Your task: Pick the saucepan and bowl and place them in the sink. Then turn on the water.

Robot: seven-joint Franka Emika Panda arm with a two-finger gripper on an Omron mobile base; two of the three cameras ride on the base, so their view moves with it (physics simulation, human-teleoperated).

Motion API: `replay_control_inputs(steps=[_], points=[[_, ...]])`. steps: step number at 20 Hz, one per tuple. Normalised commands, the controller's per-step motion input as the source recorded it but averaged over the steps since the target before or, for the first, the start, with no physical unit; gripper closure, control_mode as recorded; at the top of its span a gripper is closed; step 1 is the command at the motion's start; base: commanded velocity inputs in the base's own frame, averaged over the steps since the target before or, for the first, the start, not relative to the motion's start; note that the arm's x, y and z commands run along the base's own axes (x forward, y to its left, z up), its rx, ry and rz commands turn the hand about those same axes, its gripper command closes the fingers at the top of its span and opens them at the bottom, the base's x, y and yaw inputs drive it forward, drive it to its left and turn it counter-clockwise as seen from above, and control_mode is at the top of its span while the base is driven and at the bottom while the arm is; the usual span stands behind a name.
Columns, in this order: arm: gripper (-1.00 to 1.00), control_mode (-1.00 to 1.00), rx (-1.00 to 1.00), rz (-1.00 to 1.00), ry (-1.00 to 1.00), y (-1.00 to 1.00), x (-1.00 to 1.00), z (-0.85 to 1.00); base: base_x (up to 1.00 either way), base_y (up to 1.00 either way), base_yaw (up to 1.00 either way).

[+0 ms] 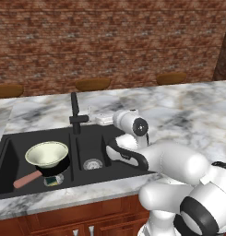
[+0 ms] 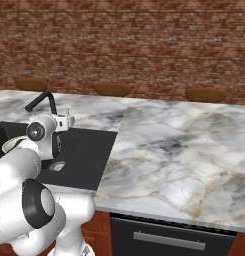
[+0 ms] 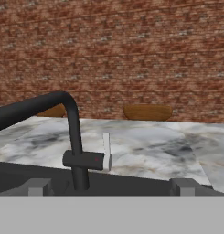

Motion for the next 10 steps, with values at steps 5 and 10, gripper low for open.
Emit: replay_control_inputs(steps=[5,10], points=[[-1.0,-1.0,0.0,0.01,-0.06,0.0,0.19,-0.34,0.0,0.0,0.0],[-1.0,-1.0,0.0,0.0,-0.09,0.05,0.13,-0.44,0.0,0.0,0.0]])
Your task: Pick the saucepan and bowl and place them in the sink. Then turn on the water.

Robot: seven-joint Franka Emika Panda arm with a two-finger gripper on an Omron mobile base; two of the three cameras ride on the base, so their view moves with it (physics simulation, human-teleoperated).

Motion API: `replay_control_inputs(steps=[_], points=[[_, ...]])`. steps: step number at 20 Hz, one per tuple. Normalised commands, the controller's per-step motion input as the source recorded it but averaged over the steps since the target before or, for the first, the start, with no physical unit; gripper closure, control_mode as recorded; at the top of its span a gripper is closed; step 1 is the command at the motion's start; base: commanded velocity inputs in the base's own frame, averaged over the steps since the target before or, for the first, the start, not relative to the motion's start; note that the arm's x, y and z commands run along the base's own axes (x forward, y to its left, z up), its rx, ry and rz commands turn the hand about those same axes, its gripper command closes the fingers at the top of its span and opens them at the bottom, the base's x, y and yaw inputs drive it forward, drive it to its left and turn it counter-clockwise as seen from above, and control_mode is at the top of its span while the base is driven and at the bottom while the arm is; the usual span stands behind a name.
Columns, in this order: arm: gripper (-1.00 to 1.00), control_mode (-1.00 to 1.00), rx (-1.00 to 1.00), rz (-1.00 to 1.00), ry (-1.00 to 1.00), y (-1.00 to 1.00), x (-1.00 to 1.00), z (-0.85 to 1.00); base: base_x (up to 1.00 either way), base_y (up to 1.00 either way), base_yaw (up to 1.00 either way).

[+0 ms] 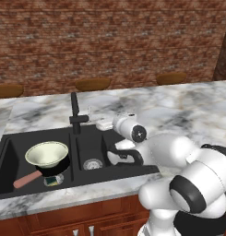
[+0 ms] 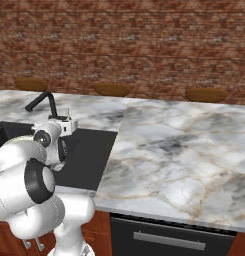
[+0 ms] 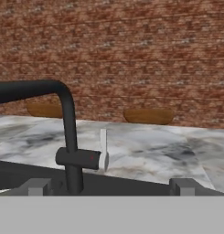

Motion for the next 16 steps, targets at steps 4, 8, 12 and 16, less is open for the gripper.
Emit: replay_control_inputs(steps=[4,8,12,16], points=[[-1.0,-1.0,0.0,0.0,-0.09,0.1,0.11,-0.37,0.0,0.0,0.0],[-1.0,-1.0,0.0,0.0,-0.09,0.05,0.13,-0.26,0.0,0.0,0.0],[-1.0,-1.0,0.01,0.0,-0.06,0.02,0.15,-0.17,0.0,0.0,0.0],[-1.0,-1.0,0.0,0.0,-0.05,0.11,0.1,-0.18,0.0,0.0,0.0]])
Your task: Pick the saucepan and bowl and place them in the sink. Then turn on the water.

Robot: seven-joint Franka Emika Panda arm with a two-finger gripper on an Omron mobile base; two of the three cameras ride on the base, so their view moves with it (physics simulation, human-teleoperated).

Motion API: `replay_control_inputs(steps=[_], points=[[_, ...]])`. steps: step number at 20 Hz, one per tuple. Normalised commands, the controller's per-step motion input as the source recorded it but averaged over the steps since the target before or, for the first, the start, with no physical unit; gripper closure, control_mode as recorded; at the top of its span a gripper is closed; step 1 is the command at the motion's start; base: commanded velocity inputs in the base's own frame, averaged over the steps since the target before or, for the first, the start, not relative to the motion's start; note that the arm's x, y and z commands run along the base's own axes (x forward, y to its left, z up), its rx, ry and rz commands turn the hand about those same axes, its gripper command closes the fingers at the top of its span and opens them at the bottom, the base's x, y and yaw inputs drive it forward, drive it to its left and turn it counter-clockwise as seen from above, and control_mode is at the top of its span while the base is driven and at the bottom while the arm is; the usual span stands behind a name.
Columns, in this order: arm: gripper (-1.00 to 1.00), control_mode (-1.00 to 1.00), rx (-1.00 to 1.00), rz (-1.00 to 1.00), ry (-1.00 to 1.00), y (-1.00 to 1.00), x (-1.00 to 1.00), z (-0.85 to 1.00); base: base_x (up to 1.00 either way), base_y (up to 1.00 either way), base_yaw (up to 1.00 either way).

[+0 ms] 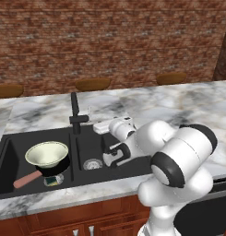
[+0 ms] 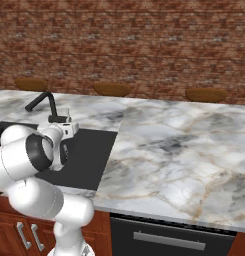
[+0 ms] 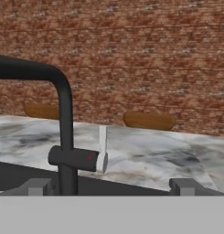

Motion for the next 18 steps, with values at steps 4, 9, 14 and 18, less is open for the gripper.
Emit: replay_control_inputs(steps=[4,9,14,18], points=[[-1.0,-1.0,0.05,0.0,-0.05,0.0,0.03,-0.12,0.0,0.0,0.0],[-1.0,-1.0,0.02,0.0,-0.04,0.09,0.13,-0.12,0.0,0.0,0.0],[-1.0,-1.0,0.05,0.0,-0.04,0.02,0.11,-0.11,0.0,0.0,0.0],[-1.0,-1.0,0.04,0.01,-0.07,0.0,0.04,-0.18,0.0,0.0,0.0]])
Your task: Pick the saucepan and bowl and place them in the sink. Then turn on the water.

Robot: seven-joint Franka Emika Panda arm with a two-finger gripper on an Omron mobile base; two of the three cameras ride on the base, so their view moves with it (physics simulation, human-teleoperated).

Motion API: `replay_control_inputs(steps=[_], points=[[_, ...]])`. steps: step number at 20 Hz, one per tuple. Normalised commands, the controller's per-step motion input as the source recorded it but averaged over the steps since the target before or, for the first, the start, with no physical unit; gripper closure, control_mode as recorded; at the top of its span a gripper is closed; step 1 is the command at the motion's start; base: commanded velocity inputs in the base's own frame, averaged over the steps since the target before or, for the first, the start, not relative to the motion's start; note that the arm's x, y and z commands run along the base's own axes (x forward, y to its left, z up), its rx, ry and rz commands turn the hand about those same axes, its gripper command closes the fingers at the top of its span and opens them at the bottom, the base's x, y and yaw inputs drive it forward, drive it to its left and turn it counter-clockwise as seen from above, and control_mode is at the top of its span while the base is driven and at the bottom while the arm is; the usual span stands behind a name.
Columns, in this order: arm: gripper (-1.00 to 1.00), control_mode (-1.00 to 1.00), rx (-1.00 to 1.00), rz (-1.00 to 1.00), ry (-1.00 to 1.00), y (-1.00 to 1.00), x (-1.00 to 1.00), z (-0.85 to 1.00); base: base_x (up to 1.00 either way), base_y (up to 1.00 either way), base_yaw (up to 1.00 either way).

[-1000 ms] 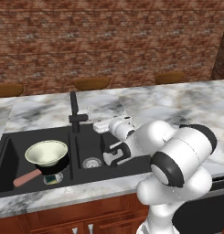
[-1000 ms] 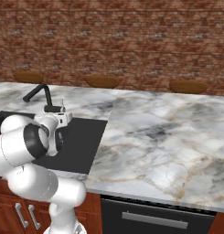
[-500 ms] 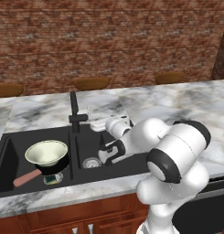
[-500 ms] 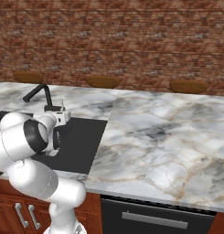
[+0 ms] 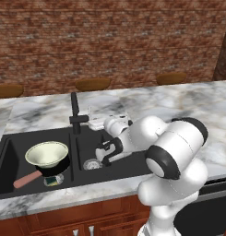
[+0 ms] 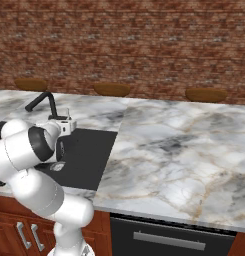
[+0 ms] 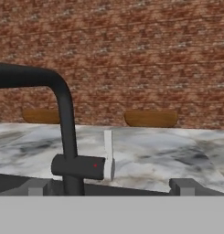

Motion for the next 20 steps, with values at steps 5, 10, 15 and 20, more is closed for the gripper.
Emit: replay_control_inputs(steps=[5,10,15,20], points=[[-1.0,-1.0,0.02,0.01,-0.08,0.0,0.05,-0.29,0.0,0.0,0.0],[-1.0,-1.0,0.02,0.0,-0.1,0.0,0.14,-0.29,0.0,0.0,0.0],[-1.0,-1.0,0.03,0.0,-0.1,0.0,0.25,-0.23,0.0,0.0,0.0],[-1.0,-1.0,0.03,0.0,-0.08,0.0,0.29,-0.2,0.0,0.0,0.0]])
